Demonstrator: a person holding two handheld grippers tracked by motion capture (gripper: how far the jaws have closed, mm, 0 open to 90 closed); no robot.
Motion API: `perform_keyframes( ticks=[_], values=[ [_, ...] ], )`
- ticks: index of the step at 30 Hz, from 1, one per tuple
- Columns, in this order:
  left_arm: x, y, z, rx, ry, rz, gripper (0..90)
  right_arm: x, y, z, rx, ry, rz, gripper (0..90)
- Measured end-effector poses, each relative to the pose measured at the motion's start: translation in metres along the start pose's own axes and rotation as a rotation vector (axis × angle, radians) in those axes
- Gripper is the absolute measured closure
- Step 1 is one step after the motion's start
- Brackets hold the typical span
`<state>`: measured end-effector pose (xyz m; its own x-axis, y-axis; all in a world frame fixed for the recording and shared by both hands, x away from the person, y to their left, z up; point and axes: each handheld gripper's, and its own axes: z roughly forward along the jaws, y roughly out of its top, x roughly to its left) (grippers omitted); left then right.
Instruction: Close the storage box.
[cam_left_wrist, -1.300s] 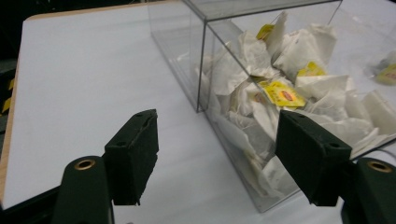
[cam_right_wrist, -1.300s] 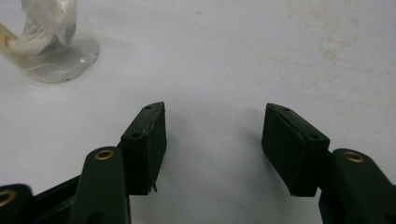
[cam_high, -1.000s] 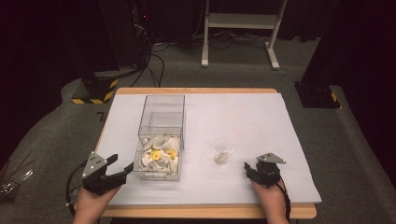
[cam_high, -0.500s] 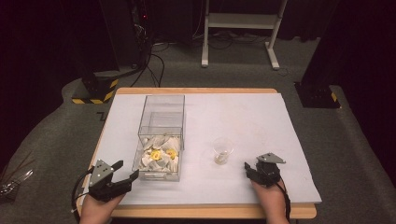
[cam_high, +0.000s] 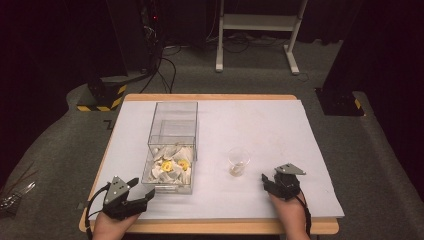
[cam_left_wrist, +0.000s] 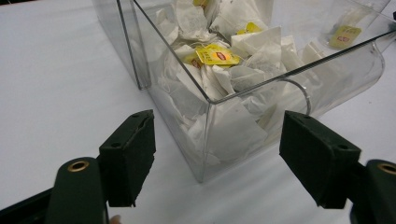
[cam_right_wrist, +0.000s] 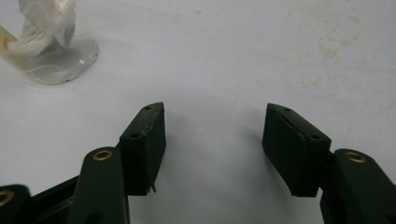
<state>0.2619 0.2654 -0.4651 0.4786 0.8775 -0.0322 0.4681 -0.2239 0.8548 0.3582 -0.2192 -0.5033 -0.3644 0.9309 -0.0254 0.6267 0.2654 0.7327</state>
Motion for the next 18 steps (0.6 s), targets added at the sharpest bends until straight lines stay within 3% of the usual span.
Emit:
perform_keyframes(
  ticks=[7,18],
  values=[
    [-0.0047,-0.0009,0.0030,-0.034,0.017,0.010,35.2,0.0001,0.0001,0.0001,0.000,0.000,0.000,39.6],
    [-0.0042,-0.0008,0.0072,-0.033,0.021,0.001,34.3,0.0006,0.0000,0.0000,0.000,-0.002,-0.002,39.6]
  ],
)
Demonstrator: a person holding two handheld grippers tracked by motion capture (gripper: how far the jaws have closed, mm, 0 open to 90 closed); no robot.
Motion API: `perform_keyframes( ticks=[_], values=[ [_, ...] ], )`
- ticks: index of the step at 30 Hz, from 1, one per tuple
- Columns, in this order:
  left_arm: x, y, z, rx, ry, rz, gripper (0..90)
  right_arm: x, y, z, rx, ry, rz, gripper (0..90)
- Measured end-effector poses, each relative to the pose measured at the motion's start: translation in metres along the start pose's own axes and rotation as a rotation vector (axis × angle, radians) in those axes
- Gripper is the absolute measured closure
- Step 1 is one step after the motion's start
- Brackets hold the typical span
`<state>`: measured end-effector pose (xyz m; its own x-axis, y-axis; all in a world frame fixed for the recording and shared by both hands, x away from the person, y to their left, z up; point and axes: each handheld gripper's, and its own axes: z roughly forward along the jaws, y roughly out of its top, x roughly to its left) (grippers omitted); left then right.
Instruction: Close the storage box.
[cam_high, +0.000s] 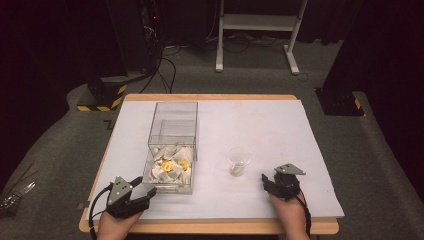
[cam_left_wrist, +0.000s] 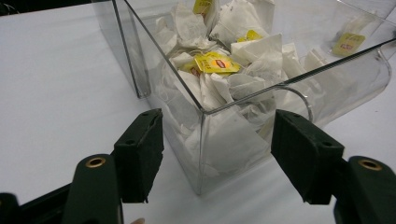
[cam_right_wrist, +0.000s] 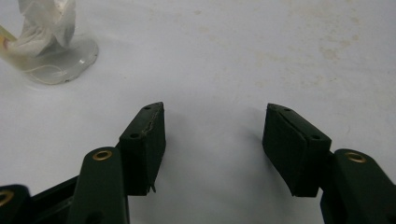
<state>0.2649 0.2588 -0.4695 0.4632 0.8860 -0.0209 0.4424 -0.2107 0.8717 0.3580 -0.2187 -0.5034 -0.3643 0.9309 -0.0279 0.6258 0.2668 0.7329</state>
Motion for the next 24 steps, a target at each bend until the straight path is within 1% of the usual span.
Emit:
perform_keyframes(
  ticks=[6,8,9,10,12,14,20,23,24],
  values=[
    [0.000,0.002,0.003,0.001,-0.003,-0.012,32.4,0.000,0.000,0.000,-0.001,-0.002,0.001,39.3],
    [0.000,0.002,0.005,0.001,0.000,-0.007,31.7,0.000,0.000,0.000,-0.001,-0.003,0.000,39.2],
    [0.000,0.003,0.006,0.001,0.003,-0.011,31.3,0.000,0.000,0.000,-0.001,-0.002,0.000,39.2],
    [0.000,0.003,0.007,-0.003,0.005,-0.006,31.1,0.000,0.000,0.000,-0.001,-0.003,0.000,39.2],
    [-0.001,0.002,0.008,-0.017,0.022,0.025,30.7,0.000,0.000,0.000,-0.001,-0.003,0.000,39.1],
    [-0.001,0.002,0.009,-0.022,0.027,0.034,30.1,0.000,0.000,0.000,-0.001,-0.004,0.000,39.0],
    [0.000,0.002,0.014,-0.039,0.047,0.027,26.7,0.000,0.000,0.000,-0.001,-0.005,0.002,38.5],
    [0.001,0.002,0.016,-0.044,0.053,0.008,24.5,0.000,0.000,0.000,0.000,-0.006,0.003,38.4],
    [0.001,0.002,0.017,-0.048,0.063,0.006,24.4,0.000,0.000,0.000,0.002,-0.005,0.003,38.4]
  ],
)
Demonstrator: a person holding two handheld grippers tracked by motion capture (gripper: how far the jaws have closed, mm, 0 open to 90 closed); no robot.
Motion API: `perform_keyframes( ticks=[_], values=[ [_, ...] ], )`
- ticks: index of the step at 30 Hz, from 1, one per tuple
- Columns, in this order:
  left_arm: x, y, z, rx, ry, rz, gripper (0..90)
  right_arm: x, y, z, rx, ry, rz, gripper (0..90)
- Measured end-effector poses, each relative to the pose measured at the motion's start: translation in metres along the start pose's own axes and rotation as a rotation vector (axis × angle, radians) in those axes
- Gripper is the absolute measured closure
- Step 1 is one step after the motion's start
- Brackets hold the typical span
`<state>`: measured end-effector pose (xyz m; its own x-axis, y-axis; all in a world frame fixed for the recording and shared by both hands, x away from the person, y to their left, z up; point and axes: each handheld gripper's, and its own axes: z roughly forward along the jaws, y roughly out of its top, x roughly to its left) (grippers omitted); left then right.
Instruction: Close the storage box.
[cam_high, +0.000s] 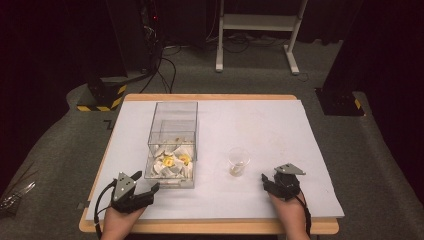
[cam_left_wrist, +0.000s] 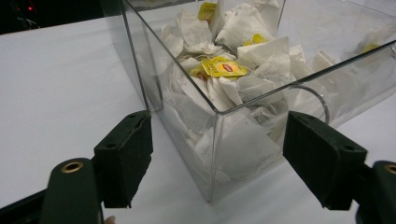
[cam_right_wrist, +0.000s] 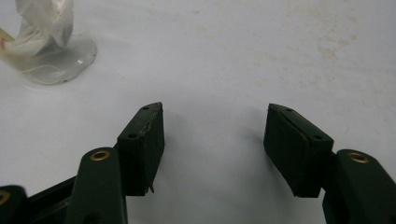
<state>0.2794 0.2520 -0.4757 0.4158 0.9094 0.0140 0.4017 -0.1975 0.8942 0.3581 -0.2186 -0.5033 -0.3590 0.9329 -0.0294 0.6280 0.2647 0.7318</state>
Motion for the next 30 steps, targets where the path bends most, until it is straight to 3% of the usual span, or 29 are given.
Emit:
perform_keyframes(
  ticks=[18,30],
  values=[
    [0.015,0.010,0.014,-0.008,0.042,-0.025,21.8,0.000,0.000,0.000,0.001,0.000,0.002,38.3],
    [0.020,0.019,0.028,-0.005,0.035,-0.037,19.2,0.000,0.000,0.000,0.000,0.000,0.002,38.3]
  ],
)
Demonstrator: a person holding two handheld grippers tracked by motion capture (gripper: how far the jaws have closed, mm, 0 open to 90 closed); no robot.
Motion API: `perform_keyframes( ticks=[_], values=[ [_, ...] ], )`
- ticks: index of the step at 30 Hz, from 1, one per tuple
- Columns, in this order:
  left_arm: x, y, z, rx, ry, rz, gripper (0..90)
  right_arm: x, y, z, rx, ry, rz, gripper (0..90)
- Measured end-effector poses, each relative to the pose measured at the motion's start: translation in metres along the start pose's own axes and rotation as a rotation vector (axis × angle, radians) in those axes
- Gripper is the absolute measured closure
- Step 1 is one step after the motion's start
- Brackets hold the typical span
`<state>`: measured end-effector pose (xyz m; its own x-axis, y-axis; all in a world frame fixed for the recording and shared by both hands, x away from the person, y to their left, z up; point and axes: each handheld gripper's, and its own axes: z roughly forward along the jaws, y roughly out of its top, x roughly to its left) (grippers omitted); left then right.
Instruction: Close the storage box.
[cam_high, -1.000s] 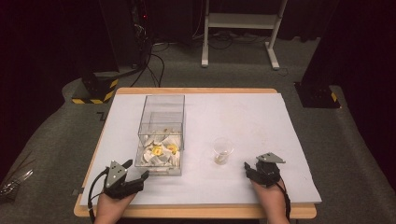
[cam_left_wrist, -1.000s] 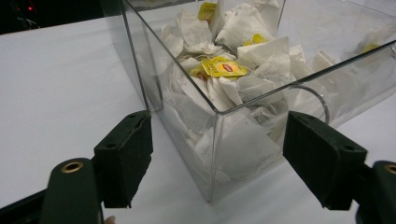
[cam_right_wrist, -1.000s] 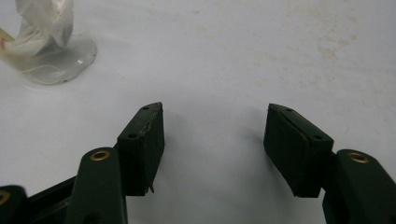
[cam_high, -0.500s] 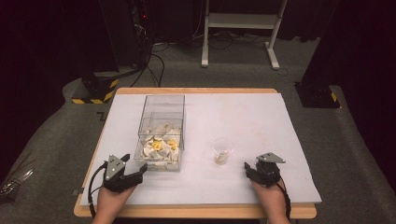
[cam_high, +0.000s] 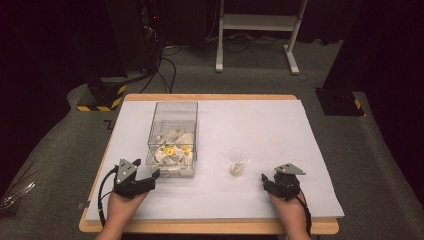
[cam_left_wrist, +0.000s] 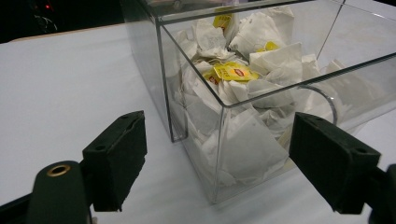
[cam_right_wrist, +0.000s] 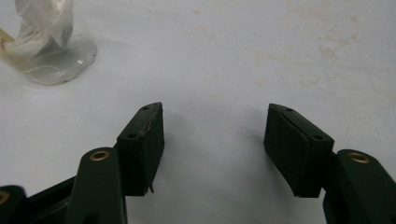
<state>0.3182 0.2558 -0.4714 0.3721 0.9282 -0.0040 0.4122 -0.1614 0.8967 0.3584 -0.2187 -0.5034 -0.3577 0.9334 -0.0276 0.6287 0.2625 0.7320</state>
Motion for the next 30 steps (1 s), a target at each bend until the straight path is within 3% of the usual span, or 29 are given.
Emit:
perform_keyframes(
  ticks=[5,13,30],
  values=[
    [0.002,0.001,0.004,-0.003,0.005,-0.004,19.1,0.000,0.000,0.000,0.000,0.000,0.000,38.2],
    [0.006,0.003,0.014,-0.022,0.018,-0.046,19.3,0.000,0.000,0.000,0.000,0.000,-0.001,38.2],
    [0.018,0.017,0.037,-0.001,0.021,-0.045,19.3,0.000,0.000,0.000,0.001,0.000,-0.002,38.1]
  ],
)
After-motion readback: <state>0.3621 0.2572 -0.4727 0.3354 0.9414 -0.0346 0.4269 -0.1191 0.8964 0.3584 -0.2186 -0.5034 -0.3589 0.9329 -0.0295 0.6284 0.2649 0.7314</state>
